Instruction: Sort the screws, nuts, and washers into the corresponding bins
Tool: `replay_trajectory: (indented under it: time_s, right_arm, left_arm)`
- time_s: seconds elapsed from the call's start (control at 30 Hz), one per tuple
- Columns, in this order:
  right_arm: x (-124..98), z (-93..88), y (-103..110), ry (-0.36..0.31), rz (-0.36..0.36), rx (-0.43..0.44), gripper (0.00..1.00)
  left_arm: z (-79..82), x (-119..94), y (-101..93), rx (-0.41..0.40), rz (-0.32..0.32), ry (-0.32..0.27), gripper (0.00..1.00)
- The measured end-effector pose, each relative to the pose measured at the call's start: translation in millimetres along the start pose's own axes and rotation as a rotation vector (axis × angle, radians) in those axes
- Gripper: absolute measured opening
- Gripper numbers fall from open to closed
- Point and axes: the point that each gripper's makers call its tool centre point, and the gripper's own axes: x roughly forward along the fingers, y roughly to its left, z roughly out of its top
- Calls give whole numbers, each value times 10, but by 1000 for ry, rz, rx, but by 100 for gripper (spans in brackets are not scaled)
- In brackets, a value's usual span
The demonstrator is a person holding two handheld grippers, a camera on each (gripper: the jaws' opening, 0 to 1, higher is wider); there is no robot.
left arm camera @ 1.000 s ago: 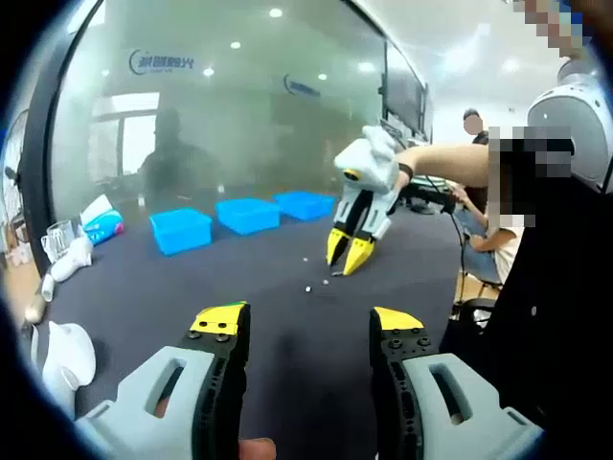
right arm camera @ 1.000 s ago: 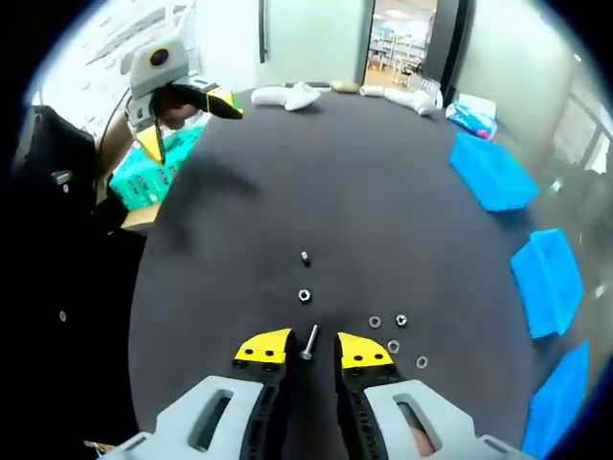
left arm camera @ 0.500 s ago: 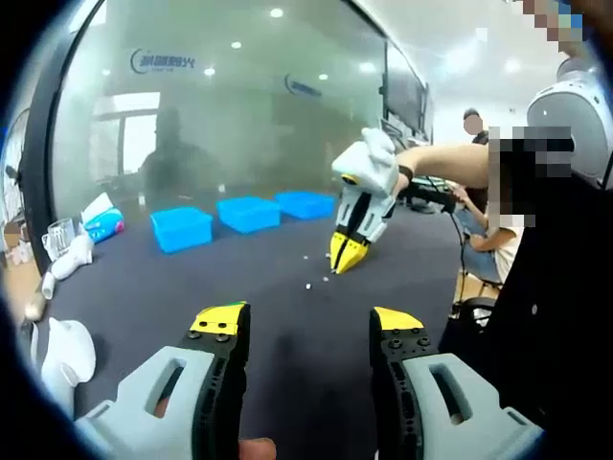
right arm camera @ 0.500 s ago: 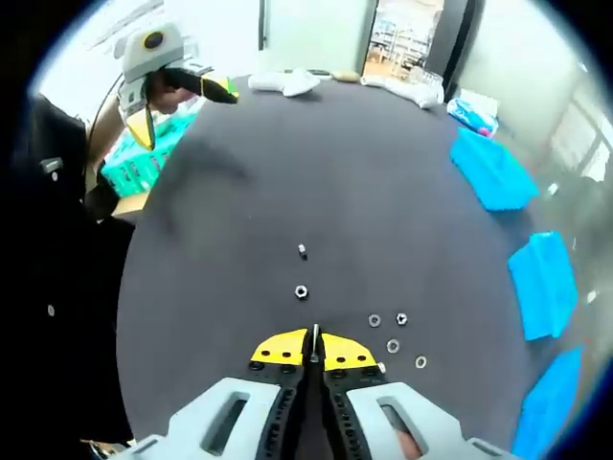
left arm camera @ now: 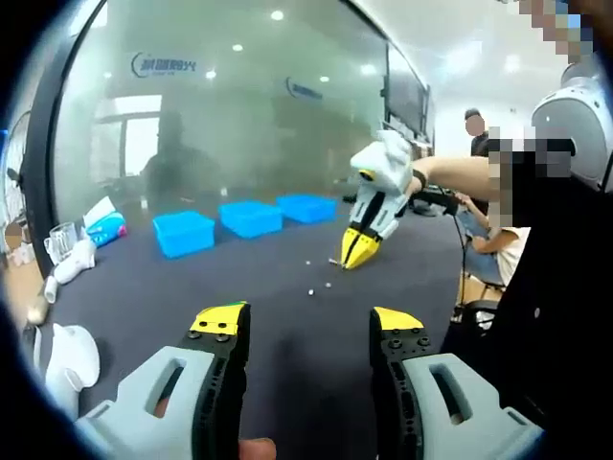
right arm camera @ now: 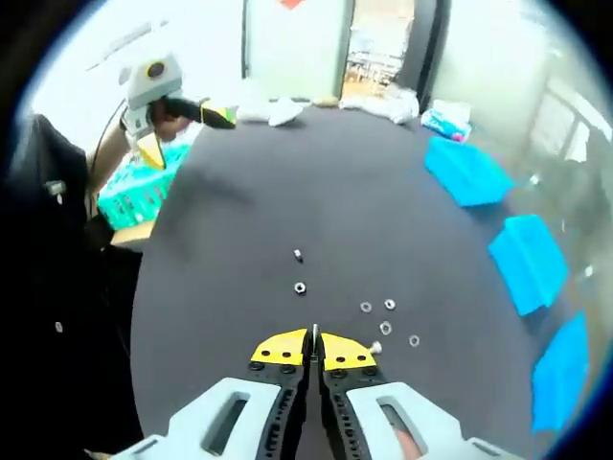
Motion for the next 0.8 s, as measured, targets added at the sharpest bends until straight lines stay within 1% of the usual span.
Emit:
replay_trajectory:
  time_s: [0.13,0.2,0.3,0.37,0.4,0.5,0.53,0.6,0.63,0.67,0.73,0.77,0.8]
  right_arm:
    - [-179,-30,-83,-92,-37,82,1]
    - [-280,-78,-116,-133,-56,127,1]
    - [-448,-144,-177,-209,-107,175,1]
    - [-574,-171,-204,-287,-143,202,1]
    - [-621,-194,-204,-311,-155,214,1]
    - [-737,-274,-212,-354,-201,224,1]
    - [-788,-291,-229,-375,-227,226,1]
    - [-886,-319,-223,-419,-253,246,1]
    - [-939,-344,-242,-436,-278,259,1]
    - [-980,-375,-249,-444,-297,266,1]
    - [-1045,-438,-224,-463,-310,282,1]
    - [-1076,-475,-220,-470,-326,289,1]
    - [-1120,-504,-246,-488,-356,293,1]
  left_arm:
    - [40,12,-7,6,-1,-4,49]
    - [56,17,-10,7,0,-6,49]
    - [75,22,-21,7,2,-9,49]
    - [82,25,-21,7,3,-10,49]
    - [86,27,-22,6,4,-11,49]
    - [114,39,-33,2,6,-20,49]
    - [123,45,-38,1,5,-23,49]
    - [141,57,-47,1,5,-25,49]
    - [151,62,-51,2,4,-27,49]
    - [159,65,-53,2,4,-29,49]
    - [172,72,-52,3,5,-31,49]
    - [173,76,-54,2,4,-31,48]
    - [171,80,-57,2,3,-30,48]
